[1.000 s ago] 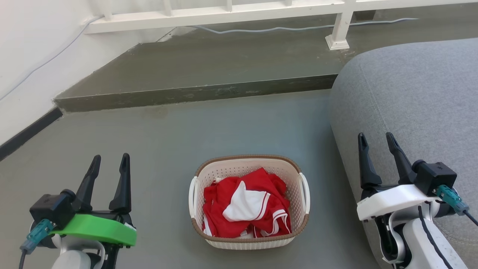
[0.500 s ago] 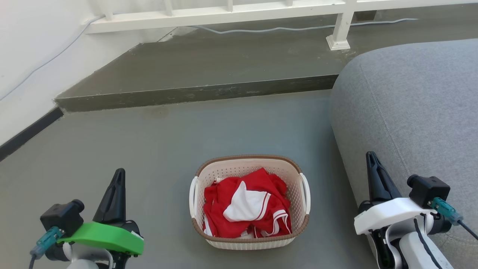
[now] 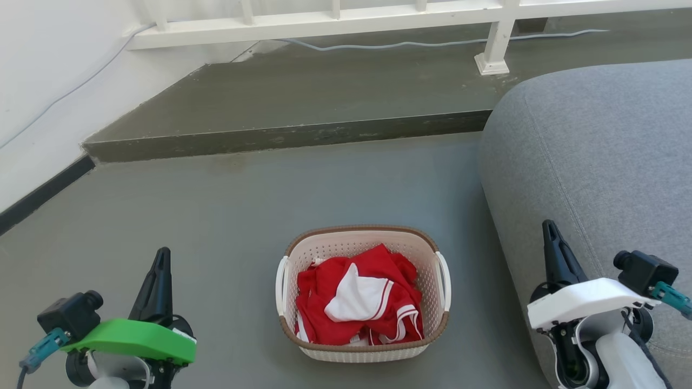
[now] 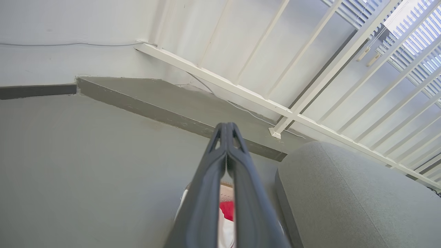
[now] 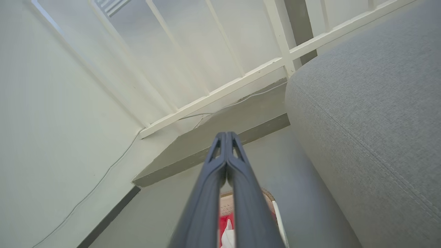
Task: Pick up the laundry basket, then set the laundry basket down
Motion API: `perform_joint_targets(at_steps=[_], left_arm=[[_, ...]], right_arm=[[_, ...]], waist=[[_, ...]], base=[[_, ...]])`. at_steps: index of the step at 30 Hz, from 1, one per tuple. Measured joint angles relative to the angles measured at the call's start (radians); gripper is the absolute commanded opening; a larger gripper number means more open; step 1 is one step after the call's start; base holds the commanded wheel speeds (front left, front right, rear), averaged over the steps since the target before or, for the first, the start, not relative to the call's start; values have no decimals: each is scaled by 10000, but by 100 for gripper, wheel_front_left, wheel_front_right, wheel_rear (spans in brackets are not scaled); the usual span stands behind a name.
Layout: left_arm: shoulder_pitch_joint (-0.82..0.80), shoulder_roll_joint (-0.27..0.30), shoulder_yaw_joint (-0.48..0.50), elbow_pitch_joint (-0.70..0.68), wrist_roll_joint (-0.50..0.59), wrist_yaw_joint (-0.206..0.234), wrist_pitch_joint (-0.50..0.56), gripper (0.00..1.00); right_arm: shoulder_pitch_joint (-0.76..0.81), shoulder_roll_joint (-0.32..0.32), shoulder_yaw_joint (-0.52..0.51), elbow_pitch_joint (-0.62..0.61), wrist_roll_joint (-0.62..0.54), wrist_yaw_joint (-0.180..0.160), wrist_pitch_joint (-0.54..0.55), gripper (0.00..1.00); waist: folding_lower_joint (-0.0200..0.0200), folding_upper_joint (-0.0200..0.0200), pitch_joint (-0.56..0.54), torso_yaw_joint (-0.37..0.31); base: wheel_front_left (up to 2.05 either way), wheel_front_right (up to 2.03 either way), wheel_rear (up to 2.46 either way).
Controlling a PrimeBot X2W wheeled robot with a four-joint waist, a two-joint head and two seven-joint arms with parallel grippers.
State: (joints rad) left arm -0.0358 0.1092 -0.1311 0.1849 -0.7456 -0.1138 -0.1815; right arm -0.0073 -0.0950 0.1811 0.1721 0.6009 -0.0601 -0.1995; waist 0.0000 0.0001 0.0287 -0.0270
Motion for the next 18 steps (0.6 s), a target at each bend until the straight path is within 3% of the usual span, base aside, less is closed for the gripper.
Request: perform_joint_targets(at_steps=[18], left_arm=[[-3, -155, 403, 221, -1929, 0, 665, 0]], right_arm=[[-19, 15, -583, 127, 2337, 355, 639, 0]], waist=[[0, 0, -56, 64]], base=[[0, 0, 0]])
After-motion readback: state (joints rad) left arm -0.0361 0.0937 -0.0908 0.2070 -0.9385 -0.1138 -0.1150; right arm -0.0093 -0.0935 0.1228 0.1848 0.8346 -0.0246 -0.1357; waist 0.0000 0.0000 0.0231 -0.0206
